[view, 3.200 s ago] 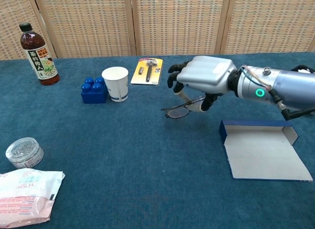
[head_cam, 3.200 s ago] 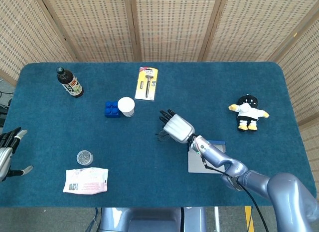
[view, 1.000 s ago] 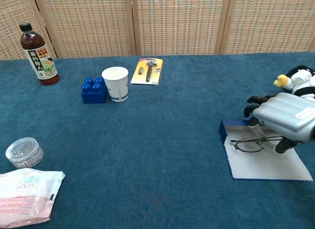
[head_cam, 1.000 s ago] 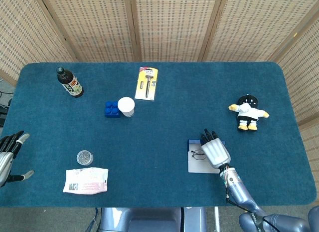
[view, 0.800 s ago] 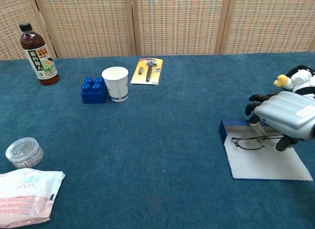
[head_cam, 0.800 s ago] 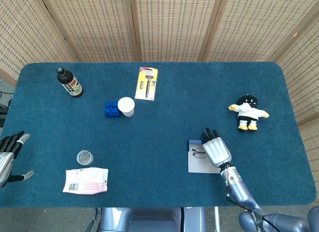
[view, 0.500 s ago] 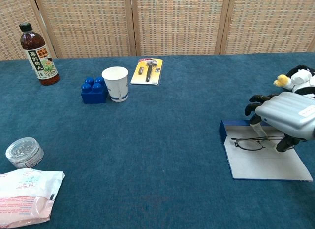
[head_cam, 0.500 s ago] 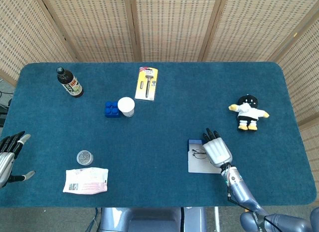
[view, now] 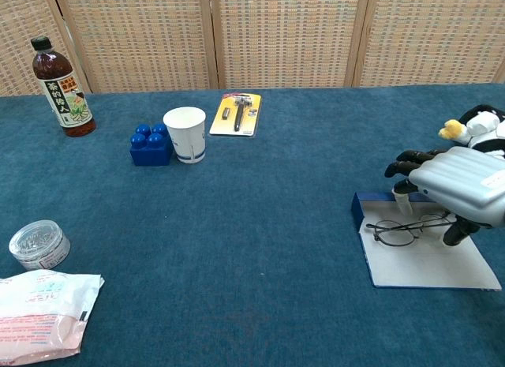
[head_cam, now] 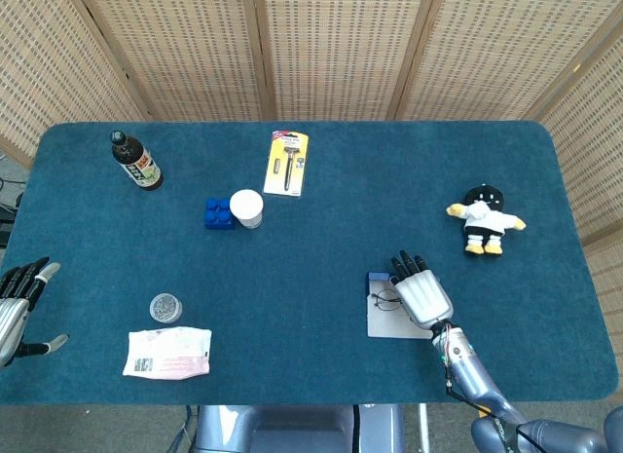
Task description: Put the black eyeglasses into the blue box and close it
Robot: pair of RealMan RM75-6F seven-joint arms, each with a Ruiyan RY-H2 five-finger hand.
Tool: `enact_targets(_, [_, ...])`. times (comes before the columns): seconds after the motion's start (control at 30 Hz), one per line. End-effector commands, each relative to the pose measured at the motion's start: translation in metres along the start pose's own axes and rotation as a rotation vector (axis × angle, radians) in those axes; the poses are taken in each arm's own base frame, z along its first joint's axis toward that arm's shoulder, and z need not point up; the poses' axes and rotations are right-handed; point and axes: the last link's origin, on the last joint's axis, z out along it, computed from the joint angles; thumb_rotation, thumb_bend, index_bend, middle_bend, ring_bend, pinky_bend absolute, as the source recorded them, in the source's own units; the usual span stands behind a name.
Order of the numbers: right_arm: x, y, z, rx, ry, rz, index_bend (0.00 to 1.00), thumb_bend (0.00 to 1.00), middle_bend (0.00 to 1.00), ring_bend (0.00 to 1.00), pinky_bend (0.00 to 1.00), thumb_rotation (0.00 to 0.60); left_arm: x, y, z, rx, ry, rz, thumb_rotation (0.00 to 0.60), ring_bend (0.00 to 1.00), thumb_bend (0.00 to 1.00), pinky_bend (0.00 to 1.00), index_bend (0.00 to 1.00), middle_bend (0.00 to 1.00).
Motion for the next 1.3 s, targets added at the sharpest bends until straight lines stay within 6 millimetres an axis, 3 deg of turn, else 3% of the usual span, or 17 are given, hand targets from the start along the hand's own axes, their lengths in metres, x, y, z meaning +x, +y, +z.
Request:
enact_targets(0.03, [0.0, 0.0, 0.0, 0.0, 0.009, 0.007, 0.43, 0.34, 0.13, 0.07, 0.18, 0.6, 0.0, 0.0, 0.0, 0.0, 0.0, 0.0, 0.6, 0.0, 0.0, 0.0, 0.0, 0.0])
enact_targets(0.57, [0.015, 0.002, -0.003, -0.037, 0.096, 0.065, 0.38, 0.34, 0.12, 0.07, 0.18, 0.6, 0.0, 0.0, 0.0, 0.001, -0.002, -0.001, 0.6, 0.0, 0.0, 0.0, 0.0, 0.0])
enact_targets(0.8, [0.021, 0.006, -0.028, 0.002, 0.115, 0.075, 0.24, 0.31, 0.06, 0.06, 0.18, 0.6, 0.0, 0.0, -0.002, -0.005, 0.004, -0.005, 0.6, 0.0, 0.0, 0.0, 0.0, 0.0])
enact_targets(1.03, [0.012, 0.009, -0.062, 0.09, 0.098, 0.065, 0.24, 0.21, 0.04, 0.05, 0.18, 0.6, 0.001, 0.0, -0.004, -0.01, 0.005, -0.008, 0.6, 0.0, 0.0, 0.0, 0.0, 0.0])
enact_targets(1.3, [-0.006, 0.009, -0.077, 0.106, 0.087, 0.087, 0.24, 0.26, 0.05, 0.05, 0.18, 0.6, 0.004, -0.002, -0.005, -0.003, 0.018, -0.018, 0.6, 0.0, 0.0, 0.0, 0.0, 0.0])
